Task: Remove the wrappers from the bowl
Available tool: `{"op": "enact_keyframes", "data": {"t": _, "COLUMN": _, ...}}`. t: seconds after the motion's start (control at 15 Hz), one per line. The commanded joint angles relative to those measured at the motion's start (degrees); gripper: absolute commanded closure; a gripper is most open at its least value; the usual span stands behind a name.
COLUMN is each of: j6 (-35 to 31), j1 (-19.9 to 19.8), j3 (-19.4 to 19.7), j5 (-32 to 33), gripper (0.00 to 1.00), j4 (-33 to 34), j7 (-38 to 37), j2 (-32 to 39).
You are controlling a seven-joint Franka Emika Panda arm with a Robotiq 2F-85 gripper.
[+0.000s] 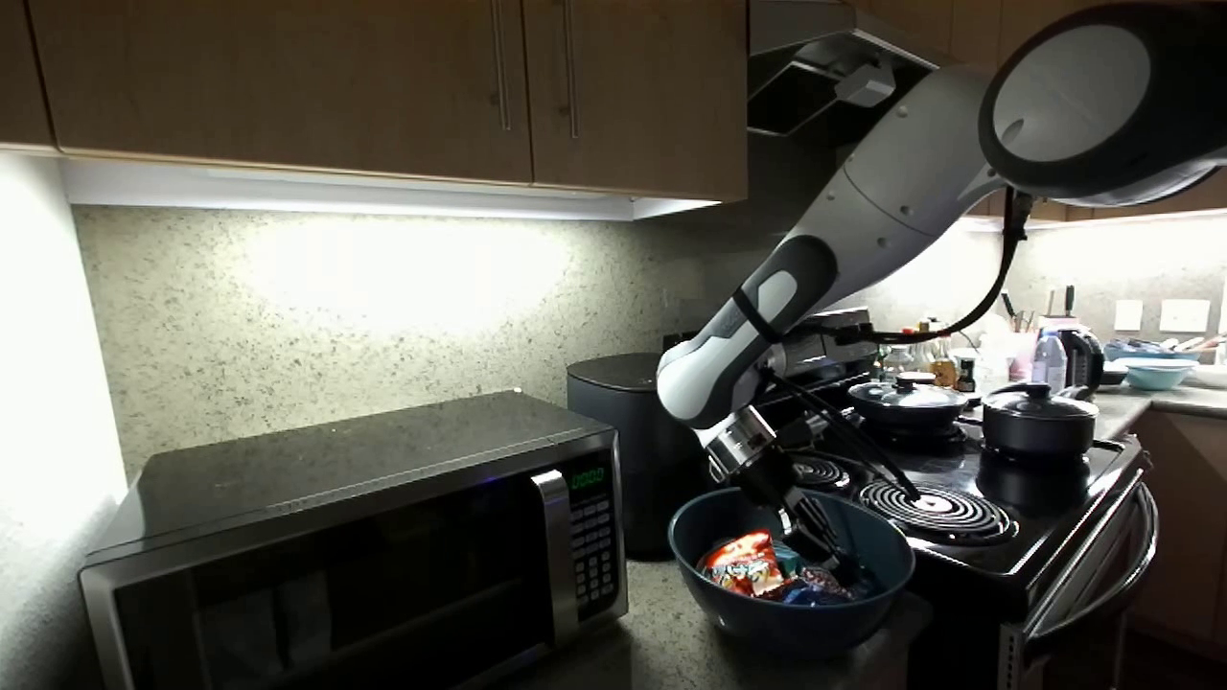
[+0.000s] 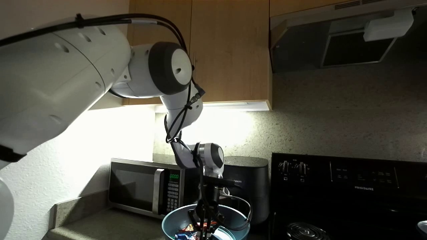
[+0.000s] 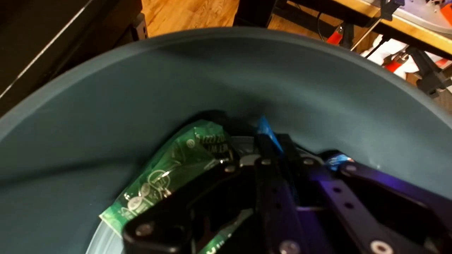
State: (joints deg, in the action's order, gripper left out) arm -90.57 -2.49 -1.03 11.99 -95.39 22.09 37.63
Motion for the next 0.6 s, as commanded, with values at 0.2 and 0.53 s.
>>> {"op": "enact_keyframes", "data": {"t": 0.2, "j6": -0.4, "j1": -2.7, "j3": -1.6, "j5": -5.8, "gripper": 0.93, "j4": -3.7, "j7": 2.2, "j2": -7.8}}
{"op": "enact_keyframes", "data": {"t": 0.53, "j6": -1.0, "j1": -2.8, "j3": -2.1, "j5": -11.0, "gripper": 0.93, "j4": -5.4, "j7": 2.1, "j2": -14.4}}
